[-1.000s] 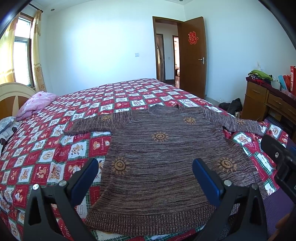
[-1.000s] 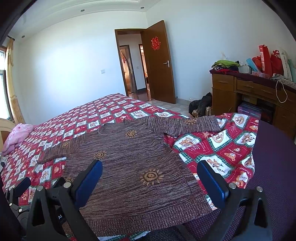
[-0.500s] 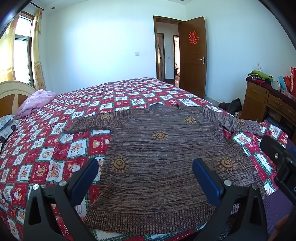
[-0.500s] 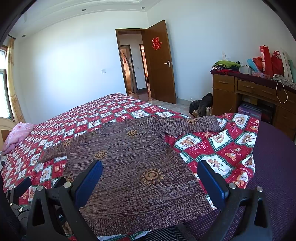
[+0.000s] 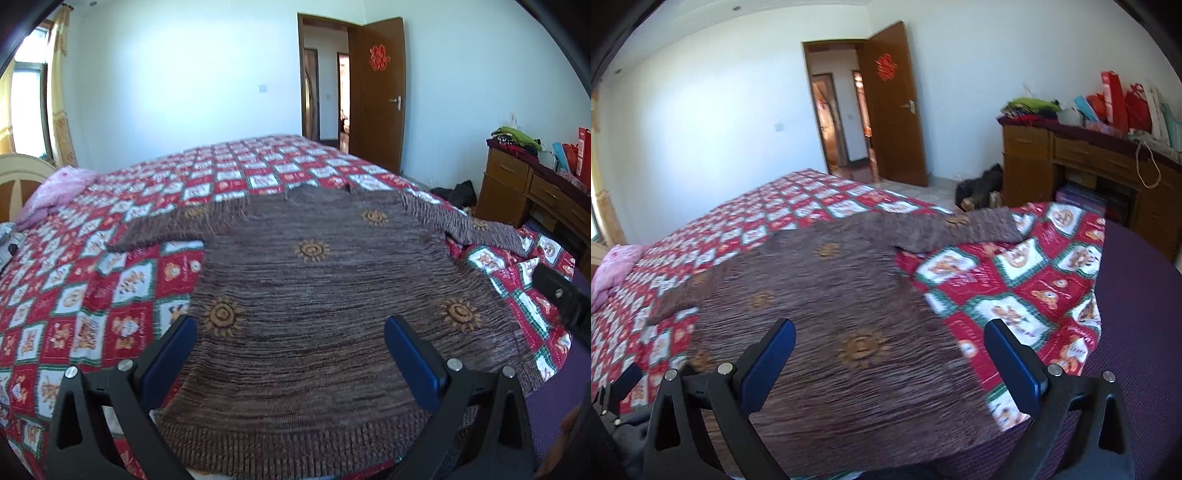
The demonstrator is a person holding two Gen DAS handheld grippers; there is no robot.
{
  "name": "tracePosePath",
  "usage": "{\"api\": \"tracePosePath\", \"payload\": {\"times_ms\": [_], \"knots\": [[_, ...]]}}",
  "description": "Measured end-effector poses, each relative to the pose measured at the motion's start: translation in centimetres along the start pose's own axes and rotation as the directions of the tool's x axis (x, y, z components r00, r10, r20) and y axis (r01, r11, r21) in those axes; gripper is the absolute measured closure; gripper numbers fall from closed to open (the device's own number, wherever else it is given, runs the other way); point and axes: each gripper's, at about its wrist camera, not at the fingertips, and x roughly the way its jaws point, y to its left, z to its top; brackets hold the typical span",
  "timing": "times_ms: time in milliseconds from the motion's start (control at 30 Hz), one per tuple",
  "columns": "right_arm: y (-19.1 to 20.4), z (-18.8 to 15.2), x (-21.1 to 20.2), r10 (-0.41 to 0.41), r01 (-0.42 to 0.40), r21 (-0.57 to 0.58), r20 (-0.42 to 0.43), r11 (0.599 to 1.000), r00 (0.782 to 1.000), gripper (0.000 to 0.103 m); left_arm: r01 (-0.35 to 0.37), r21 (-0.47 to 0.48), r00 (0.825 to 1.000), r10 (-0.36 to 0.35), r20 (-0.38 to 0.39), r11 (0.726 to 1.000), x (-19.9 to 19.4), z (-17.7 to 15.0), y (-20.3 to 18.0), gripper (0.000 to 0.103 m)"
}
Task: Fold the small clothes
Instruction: 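Grasp the sweater sleeve cuff with the right gripper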
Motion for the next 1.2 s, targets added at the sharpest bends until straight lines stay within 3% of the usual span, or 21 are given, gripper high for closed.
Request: {"api": "tracePosePath", "payload": {"times_ms": [167, 267, 467, 667, 900, 1067, 1200], "knots": [[-5.8, 2.3, 3.1, -0.075, 0.077, 0.077, -0.029, 0.994, 0.997, 0.001, 0.029, -0.026, 0.998, -0.03, -0.057, 0.999, 3.6, 1.3, 1.4, 0.0], [-10.2, 4.5, 4.5, -0.132, 0.131, 0.146, -0.007, 0.981, 0.991, 0.001, 0.001, -0.018, 0.997, -0.003, -0.08, 1.0, 6.1, 2.4, 2.3, 0.0], [-15.6, 10.5, 9.0, -0.138, 0.136, 0.162, 0.006, 0.977, 0.99, 0.008, -0.038, 0.034, 0.995, 0.041, -0.094, 0.999, 10.7, 6.0, 2.9, 0.0], [-17.7, 15.0, 17.4, -0.122, 0.145, 0.179, -0.135, 0.973, 0.983, 0.034, -0.042, 0.052, 0.995, 0.046, -0.088, 0.998, 14.5, 9.4, 2.2, 0.0], [-19.1, 15.3, 25.7, -0.144, 0.203, 0.211, -0.263, 0.956, 0.954, 0.034, -0.092, 0.072, 0.99, 0.098, -0.097, 0.993, 19.2, 11.0, 2.5, 0.0], [-19.8, 14.5, 28.4, -0.169, 0.244, 0.22, -0.312, 0.945, 0.935, 0.035, -0.121, 0.072, 0.986, 0.129, -0.11, 0.99, 21.7, 10.5, 2.7, 0.0], [-19.7, 14.3, 29.0, -0.211, 0.277, 0.174, -0.32, 0.945, 0.923, 0.044, -0.13, 0.08, 0.985, 0.138, -0.103, 0.988, 23.2, 9.7, 2.7, 0.0]]}}
